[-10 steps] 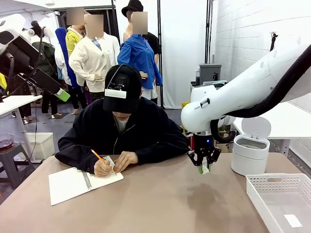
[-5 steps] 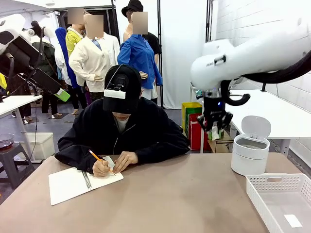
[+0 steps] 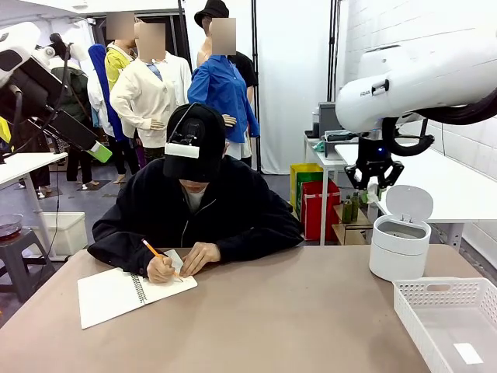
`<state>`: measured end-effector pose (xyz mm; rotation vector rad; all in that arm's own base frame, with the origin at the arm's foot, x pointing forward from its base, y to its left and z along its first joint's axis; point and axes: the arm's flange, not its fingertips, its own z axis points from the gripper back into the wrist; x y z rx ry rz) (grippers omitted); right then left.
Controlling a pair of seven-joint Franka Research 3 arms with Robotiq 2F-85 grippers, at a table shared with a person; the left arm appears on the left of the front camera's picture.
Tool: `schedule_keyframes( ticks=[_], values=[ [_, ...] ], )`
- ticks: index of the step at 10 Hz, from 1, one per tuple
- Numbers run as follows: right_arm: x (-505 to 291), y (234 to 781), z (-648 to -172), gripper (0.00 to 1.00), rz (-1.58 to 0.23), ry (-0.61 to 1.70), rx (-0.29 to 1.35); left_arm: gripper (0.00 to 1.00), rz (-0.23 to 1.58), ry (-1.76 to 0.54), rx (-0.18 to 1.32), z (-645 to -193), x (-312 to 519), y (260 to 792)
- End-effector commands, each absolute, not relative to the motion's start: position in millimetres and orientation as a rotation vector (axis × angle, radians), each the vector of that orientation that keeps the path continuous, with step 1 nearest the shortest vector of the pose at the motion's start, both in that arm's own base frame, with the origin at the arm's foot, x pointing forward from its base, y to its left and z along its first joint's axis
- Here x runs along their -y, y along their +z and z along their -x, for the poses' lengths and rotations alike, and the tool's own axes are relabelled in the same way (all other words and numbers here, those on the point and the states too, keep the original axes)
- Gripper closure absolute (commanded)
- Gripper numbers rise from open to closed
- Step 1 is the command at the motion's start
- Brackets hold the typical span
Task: Sort the paper based on its condition.
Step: If a person hands you a paper, place it in the Organizing basket , and if it's crumpled, put it in the Trash can.
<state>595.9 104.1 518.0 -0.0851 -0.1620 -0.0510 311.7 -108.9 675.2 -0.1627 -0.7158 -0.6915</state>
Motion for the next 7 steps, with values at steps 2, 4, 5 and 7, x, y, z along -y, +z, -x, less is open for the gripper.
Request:
schedule_keyframes(
  ticks=[2, 4, 5, 7],
  values=[
    [-77.6, 514.8, -583.6, 0.68, 0.057, -0.118, 0.212, 0.0, 0.165, -0.689, 0.718, -311.6, 107.6, 675.7],
    [-59.8, 515.3, -576.8, 0.68, 0.07, -0.17, 0.216, 0.0, 0.165, -0.689, 0.718, -311.6, 107.6, 675.7],
    [-54.5, 511.9, -576.2, 0.68, 0.069, -0.18, 0.198, 0.0, 0.165, -0.689, 0.718, -311.6, 107.6, 675.7],
    [-47.8, 509.3, -573.7, 0.68, 0.056, -0.214, 0.203, 0.0, 0.165, -0.689, 0.718, -311.6, 107.6, 675.7]
  ],
)
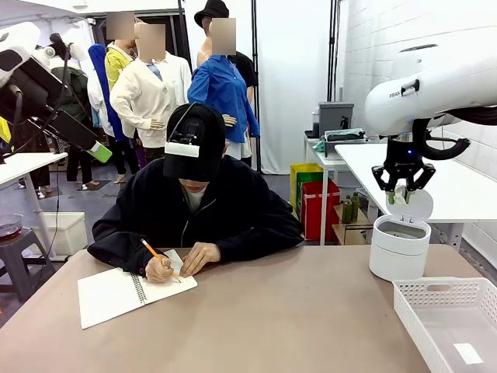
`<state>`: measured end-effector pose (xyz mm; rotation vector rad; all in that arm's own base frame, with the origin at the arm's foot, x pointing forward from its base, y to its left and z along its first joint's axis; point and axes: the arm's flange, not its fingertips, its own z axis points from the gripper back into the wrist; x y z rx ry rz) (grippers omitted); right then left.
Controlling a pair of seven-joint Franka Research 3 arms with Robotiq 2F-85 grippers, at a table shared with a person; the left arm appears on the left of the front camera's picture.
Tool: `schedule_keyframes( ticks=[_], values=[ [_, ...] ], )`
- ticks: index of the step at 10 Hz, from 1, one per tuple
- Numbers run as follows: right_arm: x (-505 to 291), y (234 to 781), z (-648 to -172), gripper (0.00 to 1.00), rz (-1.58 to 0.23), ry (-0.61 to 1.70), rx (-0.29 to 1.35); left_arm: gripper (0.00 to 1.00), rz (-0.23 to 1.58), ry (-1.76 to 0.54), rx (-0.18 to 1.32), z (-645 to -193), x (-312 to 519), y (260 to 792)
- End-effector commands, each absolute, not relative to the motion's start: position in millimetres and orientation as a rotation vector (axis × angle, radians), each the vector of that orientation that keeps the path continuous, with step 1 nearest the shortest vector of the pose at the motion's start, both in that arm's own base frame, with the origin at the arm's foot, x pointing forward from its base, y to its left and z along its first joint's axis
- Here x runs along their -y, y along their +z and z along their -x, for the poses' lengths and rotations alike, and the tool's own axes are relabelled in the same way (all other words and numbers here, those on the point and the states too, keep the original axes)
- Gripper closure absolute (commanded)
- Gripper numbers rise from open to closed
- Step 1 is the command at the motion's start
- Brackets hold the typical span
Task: Sort the paper based on its condition.
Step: If a person hands you a paper, place it in the Organizing basket , and if it's crumpled, put it in the Trash can.
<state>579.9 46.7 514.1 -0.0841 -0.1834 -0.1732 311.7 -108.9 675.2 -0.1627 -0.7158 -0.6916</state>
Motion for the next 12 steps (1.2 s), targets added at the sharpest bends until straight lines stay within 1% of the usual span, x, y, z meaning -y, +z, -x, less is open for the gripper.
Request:
schedule_keyframes(
  ticks=[1, 4, 5, 7, 8, 11, 12],
  values=[
    [-49.8, 518.3, -581.6, 0.68, 0.085, -0.157, 0.187, 0.0, 0.165, -0.689, 0.718, -311.6, 107.6, 675.7],
    [-49.8, 518.3, -581.6, 0.68, 0.085, -0.157, 0.187, 0.0, 0.165, -0.689, 0.718, -311.6, 107.6, 675.7],
    [-48.9, 516.2, -580.3, 0.51, 0.084, -0.167, 0.187, 0.0, 0.165, -0.689, 0.718, -311.6, 107.6, 675.7],
    [-44.3, 514.8, -579.2, 0.13, 0.083, -0.176, 0.18, 0.0, 0.165, -0.689, 0.718, -311.6, 107.6, 675.7],
    [-42.6, 514.6, -577.9, 0.0, 0.088, -0.18, 0.178, 0.0, 0.165, -0.689, 0.718, -311.6, 107.6, 675.7],
    [-42.3, 512.8, -577.6, 0.0, 0.104, -0.186, 0.171, 0.0, 0.165, -0.689, 0.718, -311.6, 107.6, 675.7],
    [-45.2, 514.4, -576.1, 0.0, 0.078, -0.164, 0.167, 0.0, 0.165, -0.689, 0.718, -311.6, 107.6, 675.7]
  ],
)
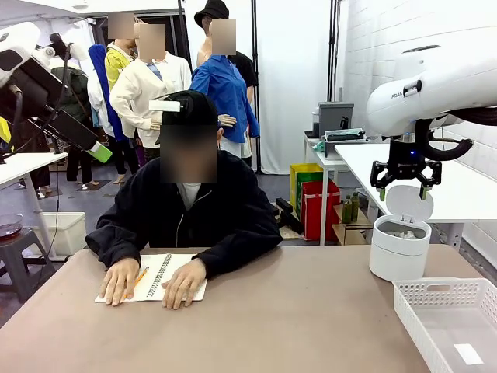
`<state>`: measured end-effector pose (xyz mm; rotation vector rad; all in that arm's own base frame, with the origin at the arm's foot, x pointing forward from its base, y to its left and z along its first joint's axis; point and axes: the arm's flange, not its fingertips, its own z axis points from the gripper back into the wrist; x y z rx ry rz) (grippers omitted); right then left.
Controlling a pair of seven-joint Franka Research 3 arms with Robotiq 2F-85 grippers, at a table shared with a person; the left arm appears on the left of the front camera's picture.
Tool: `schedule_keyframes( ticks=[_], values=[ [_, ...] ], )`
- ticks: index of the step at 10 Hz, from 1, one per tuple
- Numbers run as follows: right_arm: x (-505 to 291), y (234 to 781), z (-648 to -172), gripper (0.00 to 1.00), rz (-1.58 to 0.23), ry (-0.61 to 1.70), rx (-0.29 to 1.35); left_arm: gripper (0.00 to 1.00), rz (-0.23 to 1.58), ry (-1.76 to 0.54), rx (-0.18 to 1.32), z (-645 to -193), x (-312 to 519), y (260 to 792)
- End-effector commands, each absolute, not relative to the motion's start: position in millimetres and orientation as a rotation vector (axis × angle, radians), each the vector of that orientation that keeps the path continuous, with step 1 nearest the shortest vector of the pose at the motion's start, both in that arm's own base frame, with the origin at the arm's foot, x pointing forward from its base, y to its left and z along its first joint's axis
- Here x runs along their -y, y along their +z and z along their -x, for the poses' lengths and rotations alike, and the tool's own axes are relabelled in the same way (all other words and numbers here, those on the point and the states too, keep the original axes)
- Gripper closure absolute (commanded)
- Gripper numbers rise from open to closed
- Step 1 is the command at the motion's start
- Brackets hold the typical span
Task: Sort the paper based on its condition.
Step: If a person hands you a paper, place it in the Organizing basket , and if it's crumpled, put it in the Trash can.
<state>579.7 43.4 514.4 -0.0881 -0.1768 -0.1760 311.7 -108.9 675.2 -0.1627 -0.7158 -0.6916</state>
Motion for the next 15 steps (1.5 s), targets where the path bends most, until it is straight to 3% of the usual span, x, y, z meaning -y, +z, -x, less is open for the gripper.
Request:
schedule_keyframes(
  ticks=[1, 2, 3, 12, 15],
  values=[
    [-51.5, 517.5, -573.2, 0.0, 0.055, -0.138, 0.16, 0.0, 0.165, -0.689, 0.718, -311.6, 107.6, 675.7],
    [-62.6, 515.9, -568.5, 0.0, 0.019, -0.055, 0.1, 0.0, 0.165, -0.689, 0.718, -311.6, 107.6, 675.7],
    [-47.1, 515.0, -579.1, 0.0, 0.085, -0.168, 0.177, 0.0, 0.165, -0.689, 0.718, -311.6, 107.6, 675.7],
    [-45.0, 515.1, -577.6, 0.0, 0.067, -0.151, 0.159, 0.0, 0.165, -0.689, 0.718, -311.6, 107.6, 675.7],
    [-62.5, 590.5, -480.1, 0.0, -0.242, 0.227, 0.186, 0.0, 0.165, -0.689, 0.718, -311.6, 107.6, 675.7]
  ],
)
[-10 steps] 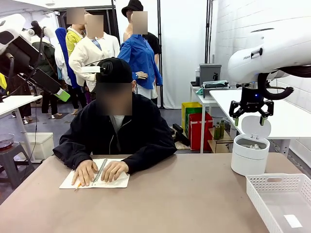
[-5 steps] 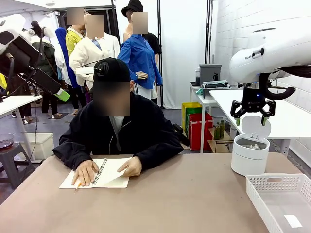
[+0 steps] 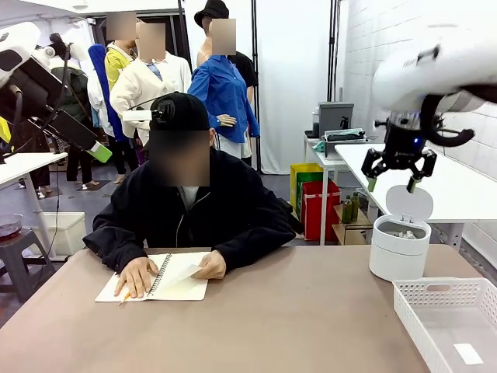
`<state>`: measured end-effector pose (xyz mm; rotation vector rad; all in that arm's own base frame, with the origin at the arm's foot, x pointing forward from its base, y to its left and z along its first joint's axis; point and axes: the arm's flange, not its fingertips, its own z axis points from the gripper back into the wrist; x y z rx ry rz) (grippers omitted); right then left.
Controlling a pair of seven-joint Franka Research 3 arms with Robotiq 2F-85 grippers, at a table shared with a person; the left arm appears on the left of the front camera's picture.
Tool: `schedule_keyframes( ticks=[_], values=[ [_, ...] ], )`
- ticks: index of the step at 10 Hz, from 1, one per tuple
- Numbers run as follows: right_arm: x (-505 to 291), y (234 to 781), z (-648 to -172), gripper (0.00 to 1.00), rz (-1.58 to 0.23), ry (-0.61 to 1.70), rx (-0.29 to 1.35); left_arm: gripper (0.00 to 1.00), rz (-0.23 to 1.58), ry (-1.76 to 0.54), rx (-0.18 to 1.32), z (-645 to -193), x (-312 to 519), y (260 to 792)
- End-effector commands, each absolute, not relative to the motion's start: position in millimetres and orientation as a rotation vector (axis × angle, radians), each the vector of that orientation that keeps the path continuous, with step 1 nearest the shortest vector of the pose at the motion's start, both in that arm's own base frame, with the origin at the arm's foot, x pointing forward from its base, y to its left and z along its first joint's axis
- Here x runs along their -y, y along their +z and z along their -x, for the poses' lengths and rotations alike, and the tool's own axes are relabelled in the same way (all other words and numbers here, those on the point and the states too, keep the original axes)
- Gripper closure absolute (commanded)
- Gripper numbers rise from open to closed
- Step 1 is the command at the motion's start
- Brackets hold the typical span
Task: Sort the paper based on its condition.
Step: If a person hands you a paper, place it in the Organizing basket , and if it's crumpled, put it in the Trash can.
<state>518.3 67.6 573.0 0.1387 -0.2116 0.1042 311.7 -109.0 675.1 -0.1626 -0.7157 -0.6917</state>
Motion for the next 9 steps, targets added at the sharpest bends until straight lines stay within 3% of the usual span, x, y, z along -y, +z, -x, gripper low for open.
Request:
schedule_keyframes(
  ticks=[1, 4, 6, 9],
  values=[
    [-74.3, 608.2, -466.6, 0.0, -0.264, 0.301, 0.208, 0.0, 0.165, -0.689, 0.718, -311.6, 107.6, 675.7],
    [-106.9, 659.4, -437.4, 0.0, -0.31, 0.578, 0.217, 0.0, 0.165, -0.689, 0.718, -311.6, 107.6, 675.7],
    [-132.1, 669.3, -449.8, 0.0, -0.387, 0.782, 0.189, 0.0, 0.165, -0.689, 0.718, -311.6, 107.6, 675.7],
    [-161.2, 675.0, -457.8, 0.0, -0.545, 0.934, 0.439, 0.0, 0.165, -0.689, 0.718, -311.6, 107.6, 675.7]
  ],
)
